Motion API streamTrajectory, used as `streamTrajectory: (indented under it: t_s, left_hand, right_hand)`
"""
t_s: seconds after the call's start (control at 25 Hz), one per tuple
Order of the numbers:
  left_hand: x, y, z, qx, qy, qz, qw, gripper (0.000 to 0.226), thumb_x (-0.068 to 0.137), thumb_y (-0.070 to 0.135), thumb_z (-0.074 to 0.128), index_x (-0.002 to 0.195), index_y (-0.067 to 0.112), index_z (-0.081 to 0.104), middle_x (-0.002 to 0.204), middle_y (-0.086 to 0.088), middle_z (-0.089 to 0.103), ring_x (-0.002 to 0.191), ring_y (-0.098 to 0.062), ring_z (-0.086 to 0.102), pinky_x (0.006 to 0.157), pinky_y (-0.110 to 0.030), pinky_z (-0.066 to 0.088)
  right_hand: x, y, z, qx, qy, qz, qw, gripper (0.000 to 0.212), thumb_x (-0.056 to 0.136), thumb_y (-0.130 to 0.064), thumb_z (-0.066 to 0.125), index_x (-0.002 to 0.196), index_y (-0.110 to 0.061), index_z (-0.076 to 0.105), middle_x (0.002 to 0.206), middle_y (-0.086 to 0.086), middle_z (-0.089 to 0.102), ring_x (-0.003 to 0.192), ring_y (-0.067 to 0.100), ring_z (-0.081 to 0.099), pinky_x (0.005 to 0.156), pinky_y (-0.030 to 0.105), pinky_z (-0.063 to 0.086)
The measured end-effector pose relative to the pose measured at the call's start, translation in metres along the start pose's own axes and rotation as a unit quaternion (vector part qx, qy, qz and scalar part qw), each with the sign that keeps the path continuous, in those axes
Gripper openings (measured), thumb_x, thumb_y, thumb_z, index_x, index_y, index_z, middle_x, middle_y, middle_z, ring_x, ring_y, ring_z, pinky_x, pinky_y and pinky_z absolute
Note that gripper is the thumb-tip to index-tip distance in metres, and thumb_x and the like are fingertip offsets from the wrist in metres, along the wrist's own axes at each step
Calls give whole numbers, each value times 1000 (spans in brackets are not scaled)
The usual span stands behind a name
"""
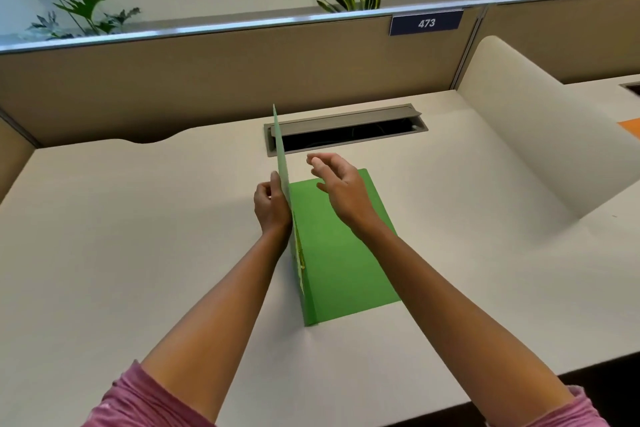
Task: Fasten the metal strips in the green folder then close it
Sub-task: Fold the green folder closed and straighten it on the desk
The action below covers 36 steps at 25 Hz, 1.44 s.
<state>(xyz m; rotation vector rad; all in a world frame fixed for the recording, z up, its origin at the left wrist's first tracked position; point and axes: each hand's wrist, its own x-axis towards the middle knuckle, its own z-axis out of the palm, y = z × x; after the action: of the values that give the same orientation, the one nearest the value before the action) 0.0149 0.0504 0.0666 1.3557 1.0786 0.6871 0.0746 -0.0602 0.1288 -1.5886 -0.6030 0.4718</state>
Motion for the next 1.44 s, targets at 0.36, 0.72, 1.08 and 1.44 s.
streamTrajectory:
  t_s: [0.36,0.72,1.08,1.44]
  left_hand:
    - [0,-80,-5,398,-148,71,902,72,94,67,26,147,21,37,153,-5,40,144,-26,32,114,-57,22]
    - [9,-98,-23,464,-281,8,840,119,73,73,65,158,30,-7,168,4,-8,153,-29,-15,118,-62,-8]
    - [5,-100,-22,505,-284,23,815,125,73,65,72,157,30,-13,166,5,-17,152,-30,-20,118,-63,-7]
    - [4,-89,-19,515,-260,27,817,129,65,61,80,159,26,-1,168,2,1,154,-31,-4,120,-63,7]
  right_hand:
    - [15,-8,-37,-66,10,95,993,40,93,-24,59,131,-19,49,124,1,62,98,18,67,84,41,59]
    - [24,75,-96,-365,63,147,917,57,87,-5,57,140,-11,39,134,12,53,115,34,57,95,44,48]
    - [-22,162,-98,-428,10,101,898,53,95,-15,53,144,-9,36,160,8,23,140,30,37,112,45,38]
    - [-45,191,-97,-491,10,15,871,56,101,-37,37,152,-17,26,162,4,20,151,20,16,125,35,11]
